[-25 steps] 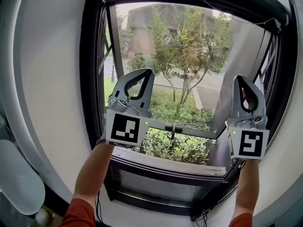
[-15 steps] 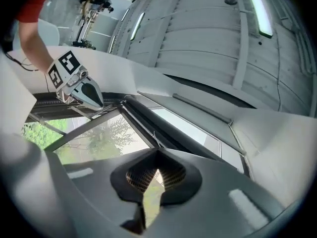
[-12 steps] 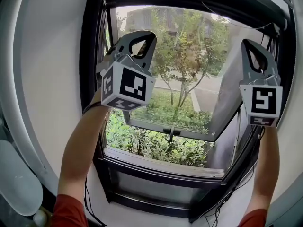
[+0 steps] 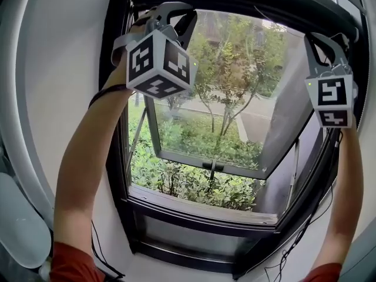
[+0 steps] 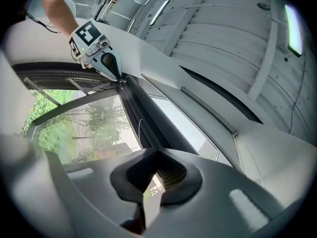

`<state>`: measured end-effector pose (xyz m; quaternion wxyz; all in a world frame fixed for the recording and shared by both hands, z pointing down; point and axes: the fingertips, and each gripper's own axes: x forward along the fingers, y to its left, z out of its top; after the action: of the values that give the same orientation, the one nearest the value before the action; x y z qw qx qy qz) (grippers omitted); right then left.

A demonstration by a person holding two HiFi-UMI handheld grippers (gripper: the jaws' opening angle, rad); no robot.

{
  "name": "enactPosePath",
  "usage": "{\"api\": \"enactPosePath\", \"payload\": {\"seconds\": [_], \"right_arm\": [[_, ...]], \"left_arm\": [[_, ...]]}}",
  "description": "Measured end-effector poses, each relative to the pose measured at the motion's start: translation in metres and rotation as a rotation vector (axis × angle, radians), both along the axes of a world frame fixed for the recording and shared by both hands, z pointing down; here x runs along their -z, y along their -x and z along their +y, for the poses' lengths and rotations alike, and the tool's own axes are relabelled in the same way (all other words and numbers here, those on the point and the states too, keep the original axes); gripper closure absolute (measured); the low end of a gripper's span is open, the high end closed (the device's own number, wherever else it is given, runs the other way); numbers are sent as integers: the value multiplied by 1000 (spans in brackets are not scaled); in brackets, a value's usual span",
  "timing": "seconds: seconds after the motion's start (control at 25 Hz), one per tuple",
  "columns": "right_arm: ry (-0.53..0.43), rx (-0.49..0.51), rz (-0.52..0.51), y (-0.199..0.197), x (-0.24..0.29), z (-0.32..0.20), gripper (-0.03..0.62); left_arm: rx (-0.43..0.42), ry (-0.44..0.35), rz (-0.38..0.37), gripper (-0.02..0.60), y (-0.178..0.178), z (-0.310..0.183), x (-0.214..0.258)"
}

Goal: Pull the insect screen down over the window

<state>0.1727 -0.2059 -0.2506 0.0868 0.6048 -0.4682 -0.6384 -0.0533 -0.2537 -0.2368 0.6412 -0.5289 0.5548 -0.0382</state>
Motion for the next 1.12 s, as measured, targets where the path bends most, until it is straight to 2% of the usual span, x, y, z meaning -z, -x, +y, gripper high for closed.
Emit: {"api": "enactPosePath", "payload": {"seconds": [0.12, 0.16, 0.28, 0.36, 0.6, 0.92, 1.12], "right_arm": [[13, -45, 15, -2, 11, -5, 576], [22, -63, 23, -2, 13, -8, 534], [26, -119, 52, -3, 19, -14, 537], [27, -149, 62, -3, 25, -15, 562], [102, -233, 82, -21, 32, -32, 560], [97, -285, 112, -25, 48, -32, 560], [181, -319, 135, -32, 45, -49, 546]], "left_arm": [[64, 34, -33, 541, 2, -11, 16], [82, 45, -40, 540, 3, -15, 20], [140, 66, -57, 538, 8, -28, 32], [170, 73, -62, 538, 13, -35, 41], [229, 107, -95, 506, 20, -54, 55], [263, 120, -126, 506, 18, -70, 63], [285, 137, -161, 506, 18, -74, 63]]}}
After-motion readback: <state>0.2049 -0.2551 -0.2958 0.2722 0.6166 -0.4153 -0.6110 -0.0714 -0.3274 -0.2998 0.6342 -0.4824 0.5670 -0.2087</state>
